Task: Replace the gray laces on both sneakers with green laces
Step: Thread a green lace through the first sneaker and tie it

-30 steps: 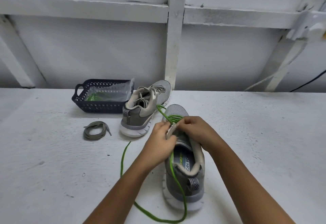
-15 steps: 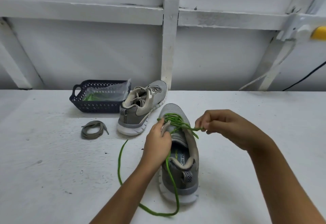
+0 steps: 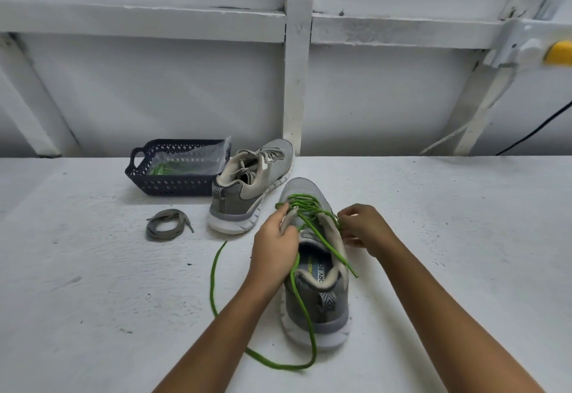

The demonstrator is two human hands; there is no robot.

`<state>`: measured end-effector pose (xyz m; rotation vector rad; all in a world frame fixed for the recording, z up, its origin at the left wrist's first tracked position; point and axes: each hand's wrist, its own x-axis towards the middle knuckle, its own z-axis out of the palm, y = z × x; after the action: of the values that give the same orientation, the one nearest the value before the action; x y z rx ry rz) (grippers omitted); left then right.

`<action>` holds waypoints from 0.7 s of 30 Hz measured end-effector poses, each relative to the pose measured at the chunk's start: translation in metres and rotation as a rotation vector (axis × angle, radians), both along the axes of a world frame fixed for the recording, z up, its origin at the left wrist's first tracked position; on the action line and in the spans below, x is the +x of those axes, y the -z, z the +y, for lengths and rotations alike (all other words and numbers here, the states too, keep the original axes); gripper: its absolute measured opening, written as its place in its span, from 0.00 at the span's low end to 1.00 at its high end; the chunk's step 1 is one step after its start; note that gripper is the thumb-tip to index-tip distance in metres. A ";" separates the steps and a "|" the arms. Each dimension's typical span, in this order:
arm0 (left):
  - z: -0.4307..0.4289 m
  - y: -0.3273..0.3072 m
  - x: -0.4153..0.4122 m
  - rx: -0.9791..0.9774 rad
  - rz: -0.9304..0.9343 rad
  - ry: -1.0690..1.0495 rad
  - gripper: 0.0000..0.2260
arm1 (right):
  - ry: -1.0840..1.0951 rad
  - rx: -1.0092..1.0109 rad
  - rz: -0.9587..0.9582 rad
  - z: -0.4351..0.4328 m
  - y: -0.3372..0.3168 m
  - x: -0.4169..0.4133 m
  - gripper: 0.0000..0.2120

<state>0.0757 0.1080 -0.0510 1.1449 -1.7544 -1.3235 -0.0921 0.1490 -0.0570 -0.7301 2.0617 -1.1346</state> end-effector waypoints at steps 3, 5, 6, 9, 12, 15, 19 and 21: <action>0.001 0.001 0.000 -0.008 0.010 -0.006 0.21 | 0.119 -0.079 -0.087 -0.016 0.003 -0.003 0.09; 0.001 0.001 0.000 -0.017 0.009 -0.007 0.22 | 0.162 -0.136 -0.095 -0.029 0.000 -0.006 0.09; 0.001 0.001 0.001 -0.021 0.009 -0.006 0.22 | 0.183 -0.170 -0.095 -0.035 -0.002 -0.008 0.08; 0.001 0.001 0.001 -0.030 0.018 -0.003 0.22 | 0.218 -0.260 -0.057 -0.052 -0.013 -0.012 0.09; 0.000 0.002 0.000 -0.030 0.033 -0.002 0.22 | 0.159 -0.317 -0.029 -0.065 -0.029 -0.010 0.10; 0.001 0.003 -0.001 -0.045 0.051 0.012 0.22 | 0.105 -0.316 -0.046 -0.073 -0.039 -0.002 0.11; 0.003 0.003 -0.001 -0.055 0.074 0.017 0.21 | 0.132 -0.270 -0.110 -0.084 -0.042 -0.003 0.10; 0.003 0.003 -0.001 -0.071 0.070 0.023 0.21 | 0.139 -0.260 -0.122 -0.089 -0.045 -0.004 0.09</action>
<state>0.0745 0.1107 -0.0540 1.0312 -1.7542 -1.2889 -0.0963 0.0605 -0.0124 -0.6287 1.9074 -1.5079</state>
